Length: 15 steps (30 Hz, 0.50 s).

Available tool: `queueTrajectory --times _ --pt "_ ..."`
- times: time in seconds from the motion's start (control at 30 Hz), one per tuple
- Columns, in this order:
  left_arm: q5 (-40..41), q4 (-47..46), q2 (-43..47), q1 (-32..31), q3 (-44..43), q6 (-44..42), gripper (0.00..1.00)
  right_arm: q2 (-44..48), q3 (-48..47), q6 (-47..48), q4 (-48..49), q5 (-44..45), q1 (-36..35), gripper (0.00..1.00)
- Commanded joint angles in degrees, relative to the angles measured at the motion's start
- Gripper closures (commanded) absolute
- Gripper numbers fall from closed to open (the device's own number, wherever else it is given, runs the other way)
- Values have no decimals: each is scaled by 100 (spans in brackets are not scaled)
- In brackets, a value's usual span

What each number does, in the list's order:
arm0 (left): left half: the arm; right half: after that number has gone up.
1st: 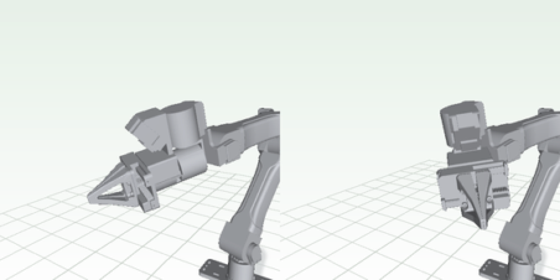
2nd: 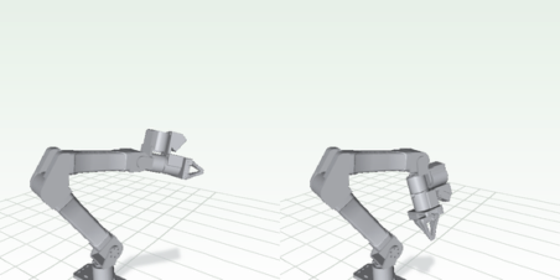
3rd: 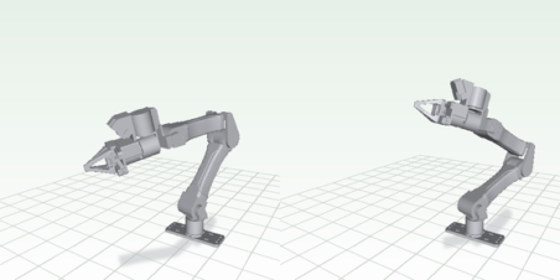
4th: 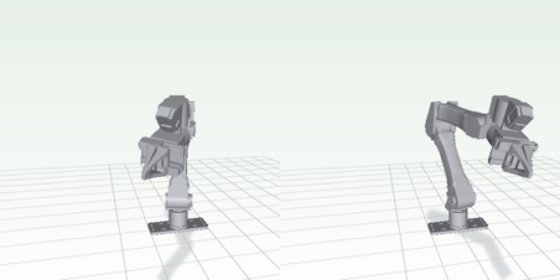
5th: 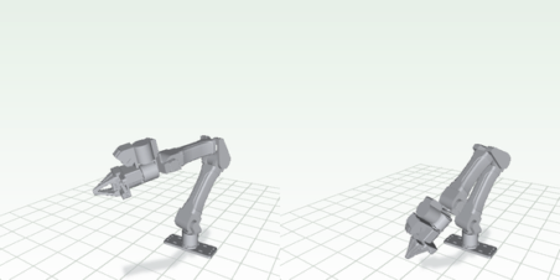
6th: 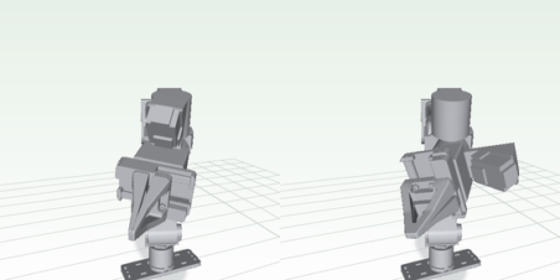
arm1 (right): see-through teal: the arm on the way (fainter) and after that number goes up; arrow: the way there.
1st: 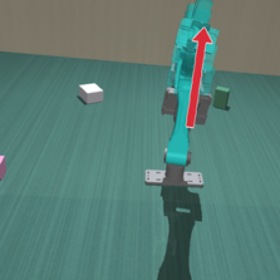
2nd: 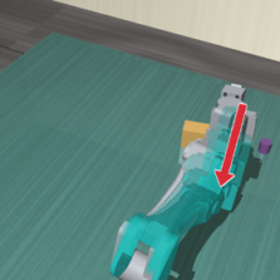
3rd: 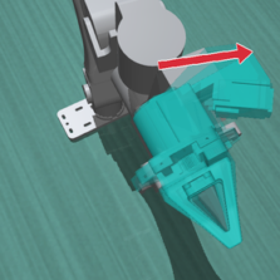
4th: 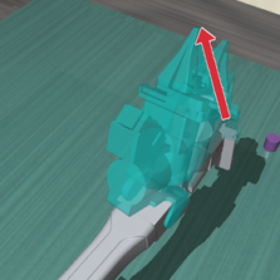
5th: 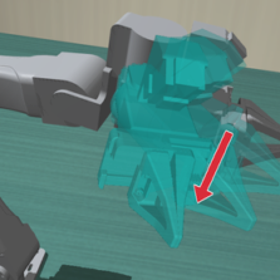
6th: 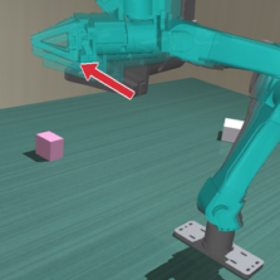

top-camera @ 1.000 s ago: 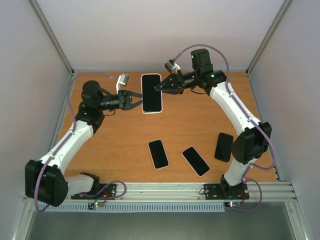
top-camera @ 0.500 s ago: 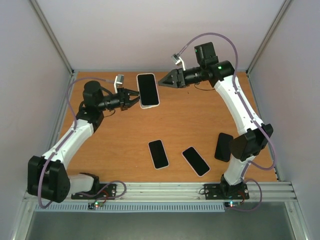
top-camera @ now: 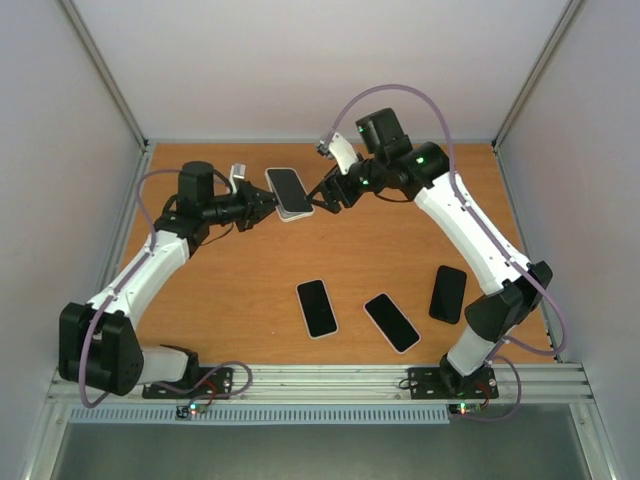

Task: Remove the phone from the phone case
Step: Remove the phone case from the phone.

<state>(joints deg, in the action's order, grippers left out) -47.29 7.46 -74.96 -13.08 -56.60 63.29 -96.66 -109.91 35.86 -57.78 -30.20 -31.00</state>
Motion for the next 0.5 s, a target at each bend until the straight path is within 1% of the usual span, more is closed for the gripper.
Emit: queueTrajectory --times 0.0,0.07,0.2,0.47 --pt "-15 -435 -48 39 -58 428 100 209 174 786 237 1302 -458 20" --pt "-23 -532 -93 43 -45 608 100 188 211 918 272 1610 -688 19" --pt "-61 -636 -179 43 -51 825 100 185 385 1198 485 2221 -1127 22" --pt "-98 -694 -303 47 4 1055 100 80 558 1633 895 2995 -1745 34"
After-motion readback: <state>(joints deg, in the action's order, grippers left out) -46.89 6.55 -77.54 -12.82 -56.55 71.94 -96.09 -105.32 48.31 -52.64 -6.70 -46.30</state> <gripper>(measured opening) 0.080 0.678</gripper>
